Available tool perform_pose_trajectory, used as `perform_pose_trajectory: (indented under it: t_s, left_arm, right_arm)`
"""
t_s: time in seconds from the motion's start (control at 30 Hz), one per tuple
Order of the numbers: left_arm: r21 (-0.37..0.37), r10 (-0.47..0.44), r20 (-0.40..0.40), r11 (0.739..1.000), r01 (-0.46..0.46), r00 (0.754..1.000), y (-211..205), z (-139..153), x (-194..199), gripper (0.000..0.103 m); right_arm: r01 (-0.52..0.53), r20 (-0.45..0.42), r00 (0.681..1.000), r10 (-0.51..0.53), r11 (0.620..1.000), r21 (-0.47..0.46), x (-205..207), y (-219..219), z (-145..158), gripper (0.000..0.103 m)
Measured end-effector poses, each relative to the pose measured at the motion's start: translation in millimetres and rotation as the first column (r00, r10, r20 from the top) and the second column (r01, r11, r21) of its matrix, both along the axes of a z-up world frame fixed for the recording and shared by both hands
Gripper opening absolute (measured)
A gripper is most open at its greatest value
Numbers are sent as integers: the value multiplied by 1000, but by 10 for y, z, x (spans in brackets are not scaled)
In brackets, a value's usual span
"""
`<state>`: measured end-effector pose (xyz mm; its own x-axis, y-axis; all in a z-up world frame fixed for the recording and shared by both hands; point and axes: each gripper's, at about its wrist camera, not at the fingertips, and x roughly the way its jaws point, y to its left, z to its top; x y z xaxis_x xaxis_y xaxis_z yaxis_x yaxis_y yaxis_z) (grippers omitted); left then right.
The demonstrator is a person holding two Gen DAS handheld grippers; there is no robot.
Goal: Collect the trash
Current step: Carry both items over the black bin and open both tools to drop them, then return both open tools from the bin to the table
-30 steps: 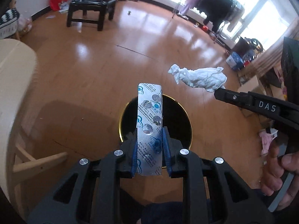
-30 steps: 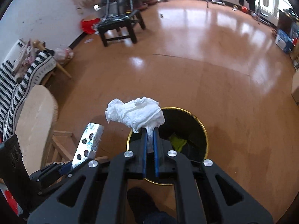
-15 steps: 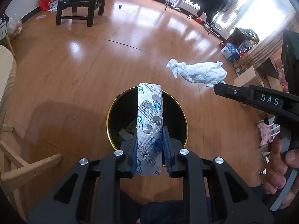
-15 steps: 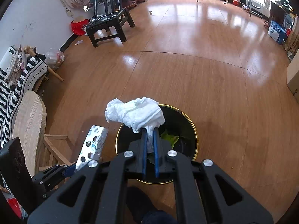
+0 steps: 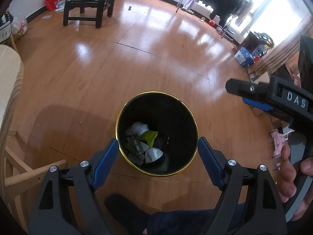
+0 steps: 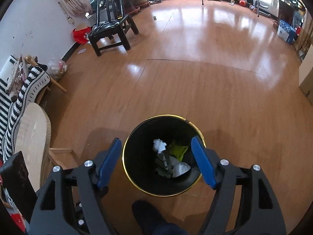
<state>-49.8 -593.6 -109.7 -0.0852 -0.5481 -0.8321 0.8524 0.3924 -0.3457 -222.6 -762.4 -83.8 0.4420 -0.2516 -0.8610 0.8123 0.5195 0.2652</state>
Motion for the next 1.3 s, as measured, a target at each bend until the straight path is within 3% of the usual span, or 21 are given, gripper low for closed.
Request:
perform_pose_trajectory:
  t_s: [0.3,0.43,0.6,0.8,0.97,1.07,1.17,1.2,1.3]
  left_arm:
    - [-10,65,114,998,-65,991,363,308,121,83]
    - [-33,151,146,988,-148,978,712,535,302,86]
    - [-70,286,192,958,-278,939,1277,817,556,87]
    - [-104,471,204,882,-460,858,2162,1069,872,89]
    - [-111,640,219,766,-633,736,3101,1186,1032,89]
    - [-96,726,269,674,-732,633,3739,1239,1067,89]
    - [-103,810,281,559,-823,515,4354,1259,1127,90]
    - [-108,850,265,495,-862,455,4632,1233,1167,90]
    - [-95,905,263,368,-925,333,5223,1103,1242,90]
  right_arm:
    - [-104,59,993,106,994,-40,297,248,209,72]
    - [-192,91,976,197,979,-65,542,486,352,73]
    - [-320,106,938,329,942,-100,917,956,524,73]
    - [-466,139,865,482,875,-132,1442,1608,769,74]
    - [-595,175,769,614,789,-156,1909,2364,994,74]
    - [-670,196,693,694,720,-180,2177,2884,1120,74]
    - [-742,206,611,764,644,-188,2410,3443,1179,74]
    - [-763,201,586,785,618,-189,2477,3645,1167,74]
    - [-814,170,523,835,549,-189,2682,4161,1120,74]
